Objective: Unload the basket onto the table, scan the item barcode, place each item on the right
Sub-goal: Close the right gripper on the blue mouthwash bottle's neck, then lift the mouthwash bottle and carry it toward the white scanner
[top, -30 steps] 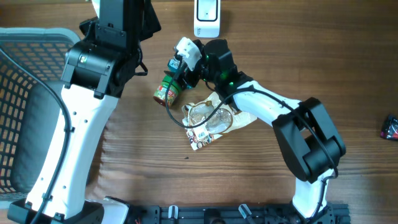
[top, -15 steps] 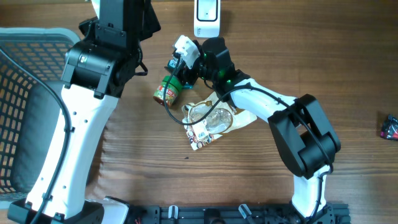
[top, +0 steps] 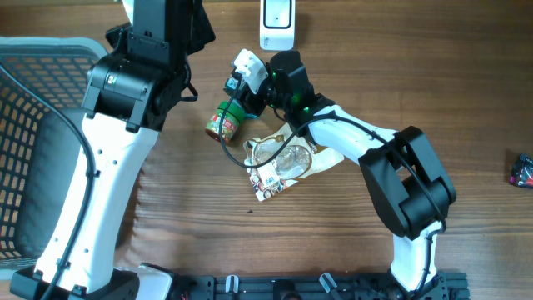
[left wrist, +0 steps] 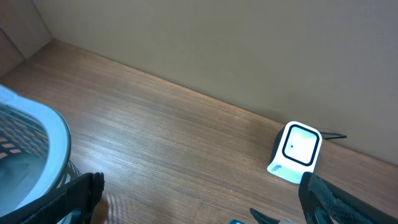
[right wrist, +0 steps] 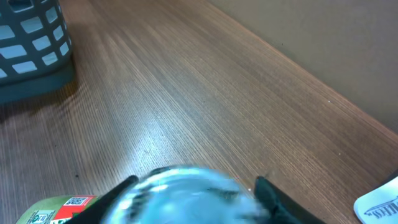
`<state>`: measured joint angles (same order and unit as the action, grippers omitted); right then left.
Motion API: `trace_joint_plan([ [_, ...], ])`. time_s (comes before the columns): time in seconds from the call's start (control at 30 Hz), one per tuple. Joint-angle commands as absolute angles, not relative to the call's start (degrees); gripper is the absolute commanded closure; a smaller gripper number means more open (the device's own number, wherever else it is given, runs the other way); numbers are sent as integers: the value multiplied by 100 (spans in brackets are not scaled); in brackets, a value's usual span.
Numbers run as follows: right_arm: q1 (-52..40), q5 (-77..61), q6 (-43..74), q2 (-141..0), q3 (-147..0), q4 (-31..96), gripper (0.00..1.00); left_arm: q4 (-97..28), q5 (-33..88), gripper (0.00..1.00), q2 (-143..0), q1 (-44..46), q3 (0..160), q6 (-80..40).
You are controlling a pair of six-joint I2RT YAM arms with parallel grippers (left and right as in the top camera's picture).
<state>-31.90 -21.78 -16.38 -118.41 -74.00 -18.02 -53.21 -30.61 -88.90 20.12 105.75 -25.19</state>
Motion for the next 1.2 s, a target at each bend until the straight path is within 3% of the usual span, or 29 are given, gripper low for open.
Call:
trace_joint_plan([
  [0.0,-3197,-2182,-1608,-11981,-7513,-1737,45,-5330,-3183,0,-8766,1997,10617,-2576],
  [0.57,-3050,-2139,-1135,-11935,-7522,-1850,53,-5387,-3183,0,-8766,1997,10617,-2576],
  [0.77,-2954,-2239,-882,-11850,-7522,-1837,60,-5387,-3183,0,-8766,1997,10617,-2576],
  [0.87,-2954,-2401,-871,-11850,-7522,-1745,72,-5387,-3183,0,-8766,1997,10617,-2576],
  [1.17,-2954,-2469,-458,-11850,-7522,-1772,78,-5387,-3183,0,-8766,1997,10617,-2576],
])
